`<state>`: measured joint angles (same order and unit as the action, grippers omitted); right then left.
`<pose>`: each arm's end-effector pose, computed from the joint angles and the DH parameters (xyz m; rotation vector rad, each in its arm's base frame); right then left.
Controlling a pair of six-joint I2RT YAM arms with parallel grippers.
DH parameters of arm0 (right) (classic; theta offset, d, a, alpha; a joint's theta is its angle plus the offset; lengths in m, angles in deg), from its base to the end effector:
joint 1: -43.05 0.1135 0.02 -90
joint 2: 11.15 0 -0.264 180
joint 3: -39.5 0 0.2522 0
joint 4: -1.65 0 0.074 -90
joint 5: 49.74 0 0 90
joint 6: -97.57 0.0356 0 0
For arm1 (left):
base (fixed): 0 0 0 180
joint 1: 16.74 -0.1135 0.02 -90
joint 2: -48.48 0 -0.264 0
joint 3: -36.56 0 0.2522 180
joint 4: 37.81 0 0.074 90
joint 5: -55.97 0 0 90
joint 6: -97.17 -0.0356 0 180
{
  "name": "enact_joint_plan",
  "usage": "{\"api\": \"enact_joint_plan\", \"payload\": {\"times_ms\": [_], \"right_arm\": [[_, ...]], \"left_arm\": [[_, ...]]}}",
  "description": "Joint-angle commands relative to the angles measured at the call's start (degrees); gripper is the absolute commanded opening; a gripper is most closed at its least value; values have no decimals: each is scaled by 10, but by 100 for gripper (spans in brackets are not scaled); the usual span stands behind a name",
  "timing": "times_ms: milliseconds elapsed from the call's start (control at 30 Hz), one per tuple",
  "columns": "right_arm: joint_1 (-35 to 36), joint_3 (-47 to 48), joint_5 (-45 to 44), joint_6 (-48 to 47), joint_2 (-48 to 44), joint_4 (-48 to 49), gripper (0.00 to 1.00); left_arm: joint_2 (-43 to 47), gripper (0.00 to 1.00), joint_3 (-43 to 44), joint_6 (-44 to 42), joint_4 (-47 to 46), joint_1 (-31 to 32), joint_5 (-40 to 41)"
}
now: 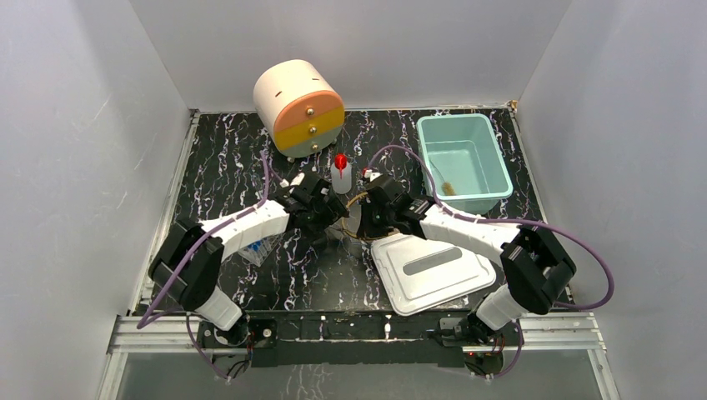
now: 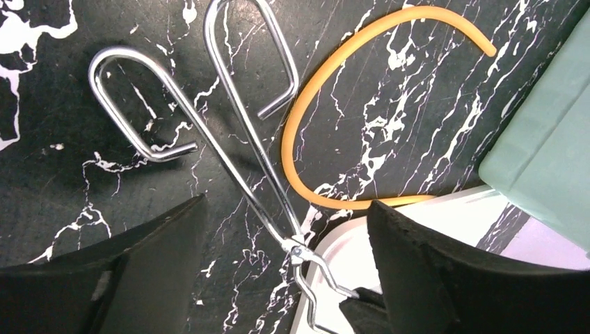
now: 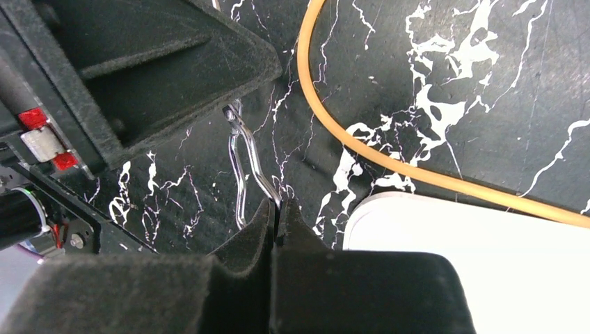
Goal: Organize the chemistry lab equipment
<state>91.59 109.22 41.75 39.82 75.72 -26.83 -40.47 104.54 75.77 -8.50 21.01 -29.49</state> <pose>0.2133 0.2428 0.2244 -0.3648 2.4560 0.6807 0.2552 -0.1941 0.2030 -0.7221 2.4783 -0.6850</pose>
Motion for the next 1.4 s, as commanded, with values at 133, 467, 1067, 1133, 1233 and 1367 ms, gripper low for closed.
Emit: {"api": "enact_joint_plan", "payload": {"times_ms": [133, 467, 1067, 1133, 1233, 1367], "right_arm": [[10, 16, -11, 55, -25, 8, 0], [13, 4, 5, 69, -33, 15, 0], [14, -28, 46, 87, -97, 71, 48], [14, -21, 48, 86, -90, 71, 53], [14, -8, 68, 83, -76, 87, 58], [15, 6, 113, 87, -56, 114, 60]], "left_arm": [[-33, 64, -9, -23, -17, 13, 46], [-58, 18, 3, -52, -17, 23, 72], [78, 0, -11, -84, 31, 23, 52], [98, 0, -12, -82, 38, 23, 50], [122, 0, -8, -78, 42, 23, 45], [134, 0, 7, -82, 45, 23, 36]]}}
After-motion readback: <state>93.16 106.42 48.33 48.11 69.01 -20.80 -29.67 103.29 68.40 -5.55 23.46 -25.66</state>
